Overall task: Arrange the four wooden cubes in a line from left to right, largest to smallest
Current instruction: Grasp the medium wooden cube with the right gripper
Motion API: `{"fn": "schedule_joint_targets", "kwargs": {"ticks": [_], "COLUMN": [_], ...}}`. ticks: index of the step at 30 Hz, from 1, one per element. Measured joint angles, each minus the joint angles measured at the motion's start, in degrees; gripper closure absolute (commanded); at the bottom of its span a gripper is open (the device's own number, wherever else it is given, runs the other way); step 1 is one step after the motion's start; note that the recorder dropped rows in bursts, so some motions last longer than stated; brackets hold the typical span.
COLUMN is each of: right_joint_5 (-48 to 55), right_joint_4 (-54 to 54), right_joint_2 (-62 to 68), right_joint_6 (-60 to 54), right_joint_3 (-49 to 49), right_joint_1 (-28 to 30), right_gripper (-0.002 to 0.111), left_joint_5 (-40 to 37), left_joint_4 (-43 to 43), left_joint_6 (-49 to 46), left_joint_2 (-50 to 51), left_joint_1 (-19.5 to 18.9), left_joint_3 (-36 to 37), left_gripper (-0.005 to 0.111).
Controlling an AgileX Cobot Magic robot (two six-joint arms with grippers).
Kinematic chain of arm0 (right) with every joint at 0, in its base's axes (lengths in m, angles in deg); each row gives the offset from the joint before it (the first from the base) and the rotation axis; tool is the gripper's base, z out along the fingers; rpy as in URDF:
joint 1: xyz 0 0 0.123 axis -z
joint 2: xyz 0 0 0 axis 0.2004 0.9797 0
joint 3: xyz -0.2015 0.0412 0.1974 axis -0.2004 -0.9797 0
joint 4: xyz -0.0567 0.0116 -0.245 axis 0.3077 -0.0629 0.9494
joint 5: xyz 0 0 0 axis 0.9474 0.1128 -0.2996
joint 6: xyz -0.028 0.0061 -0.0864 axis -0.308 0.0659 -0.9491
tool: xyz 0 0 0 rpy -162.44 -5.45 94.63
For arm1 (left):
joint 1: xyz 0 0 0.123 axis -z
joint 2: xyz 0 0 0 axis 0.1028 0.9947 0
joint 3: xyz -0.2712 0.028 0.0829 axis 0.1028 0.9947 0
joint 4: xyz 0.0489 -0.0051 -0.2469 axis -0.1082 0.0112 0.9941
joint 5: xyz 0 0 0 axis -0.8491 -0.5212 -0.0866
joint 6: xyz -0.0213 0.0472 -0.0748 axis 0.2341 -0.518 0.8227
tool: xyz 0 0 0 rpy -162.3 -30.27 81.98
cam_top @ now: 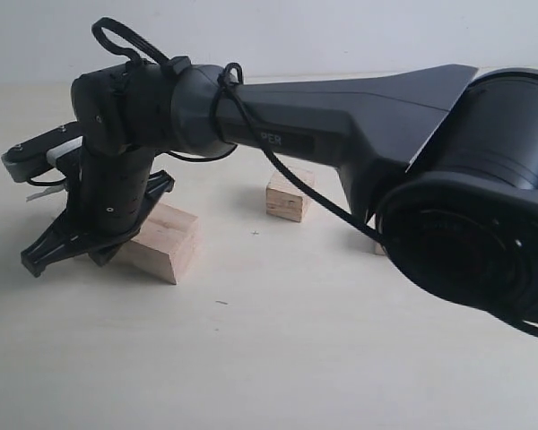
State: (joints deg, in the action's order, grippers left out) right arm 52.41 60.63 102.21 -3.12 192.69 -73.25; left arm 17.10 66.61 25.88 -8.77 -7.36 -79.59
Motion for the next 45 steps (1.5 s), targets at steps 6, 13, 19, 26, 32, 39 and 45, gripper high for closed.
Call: {"fn": "schedule_joint_targets", "kwargs": {"ticks": [6,13,19,26,32,39,45], "right_joint_5": [2.4,3.3,5.9,10.9,10.7,5.2,0.9], "right_joint_4": [3.6,6.0,6.4,0.6,0.9,-3.8,-4.9], "right_joint_2": [0.0,0.0,-1.8,-9.6,-16.3,-19.9,-20.7], "right_joint_6": [2.1,2.7,0.8,-3.6,-5.8,-15.3,-24.8], "right_joint_3": [0.0,0.0,0.0,0.0,-4.7,-18.7,-22.2], "right_joint_1": [0.0,0.0,0.0,0.1,1.2,9.5,11.3], "right_gripper": [0.108,0.108,0.108,0.108,0.108,0.108,0.087], "left_joint_5": [0.0,0.0,0.0,0.0,0.0,0.0,0.0], "left_joint_4": [0.0,0.0,0.0,0.0,0.0,0.0,0.0], "left_joint_6": [0.0,0.0,0.0,0.0,0.0,0.0,0.0], "left_joint_2": [0.0,0.0,0.0,0.0,0.0,0.0,0.0], "left_joint_1": [0.0,0.0,0.0,0.0,0.0,0.0,0.0], "left_joint_3": [0.0,0.0,0.0,0.0,0.0,0.0,0.0], "left_gripper": [0.107,0.107,0.107,0.107,0.107,0.107,0.107]}}
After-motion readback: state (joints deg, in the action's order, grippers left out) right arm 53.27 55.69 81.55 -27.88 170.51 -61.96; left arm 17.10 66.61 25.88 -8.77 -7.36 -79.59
